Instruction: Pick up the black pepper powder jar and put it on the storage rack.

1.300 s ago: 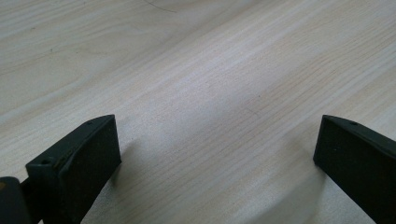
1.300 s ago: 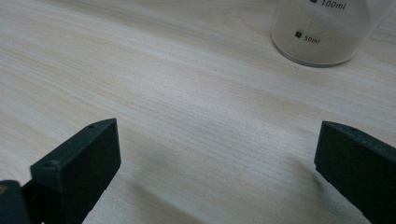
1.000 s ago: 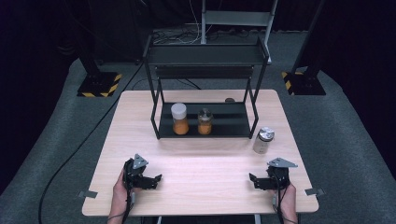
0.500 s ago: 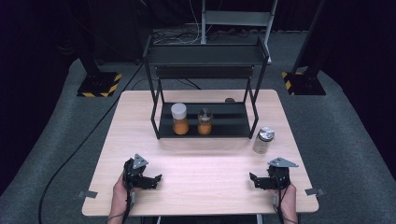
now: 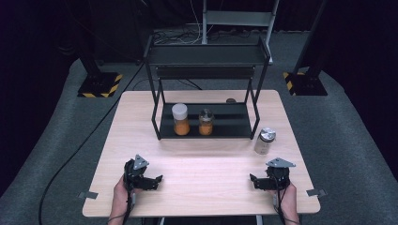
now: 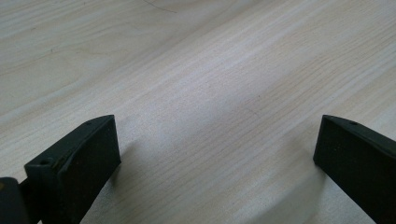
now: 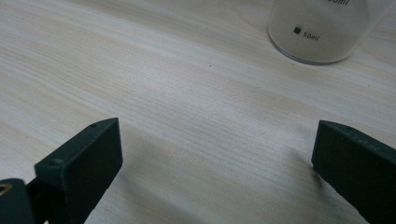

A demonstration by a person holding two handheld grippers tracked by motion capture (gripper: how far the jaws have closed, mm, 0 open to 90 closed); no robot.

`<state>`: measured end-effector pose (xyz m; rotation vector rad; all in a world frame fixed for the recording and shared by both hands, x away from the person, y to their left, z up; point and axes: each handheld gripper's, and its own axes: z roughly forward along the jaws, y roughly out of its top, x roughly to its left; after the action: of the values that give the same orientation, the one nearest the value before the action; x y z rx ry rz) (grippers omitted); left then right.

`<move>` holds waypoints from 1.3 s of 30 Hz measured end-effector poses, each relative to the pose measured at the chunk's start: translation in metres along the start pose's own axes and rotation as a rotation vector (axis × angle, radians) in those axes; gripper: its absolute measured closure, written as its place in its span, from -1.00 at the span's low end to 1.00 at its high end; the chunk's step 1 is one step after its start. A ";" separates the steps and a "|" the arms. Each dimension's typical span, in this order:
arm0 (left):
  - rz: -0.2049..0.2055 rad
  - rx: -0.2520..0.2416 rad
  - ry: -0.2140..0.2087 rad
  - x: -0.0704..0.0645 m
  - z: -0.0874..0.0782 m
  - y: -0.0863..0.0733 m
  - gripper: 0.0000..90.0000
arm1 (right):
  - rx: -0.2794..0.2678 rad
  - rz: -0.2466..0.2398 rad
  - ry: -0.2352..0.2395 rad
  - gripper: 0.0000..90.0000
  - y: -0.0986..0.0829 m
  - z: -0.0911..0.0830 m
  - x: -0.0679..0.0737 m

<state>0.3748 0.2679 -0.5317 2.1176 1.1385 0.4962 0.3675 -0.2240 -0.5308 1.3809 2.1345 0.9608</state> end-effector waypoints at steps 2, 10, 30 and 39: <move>-0.002 0.000 -0.001 0.000 0.000 0.000 -1.00 | 0.002 0.006 -0.019 -0.99 0.001 0.000 0.001; 0.002 0.001 0.000 0.000 0.000 0.000 -1.00 | -0.033 0.057 -0.041 -1.00 0.010 0.002 -0.004; 0.005 -0.001 0.003 0.000 0.000 0.000 -1.00 | -0.081 0.106 -0.165 -0.99 0.069 0.014 -0.030; -0.002 0.000 -0.002 0.000 0.000 0.000 -1.00 | -0.064 0.120 -0.167 -0.99 0.086 0.021 -0.041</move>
<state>0.3747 0.2680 -0.5318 2.1163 1.1393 0.4931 0.4522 -0.2312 -0.4821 1.5157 1.9019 0.9152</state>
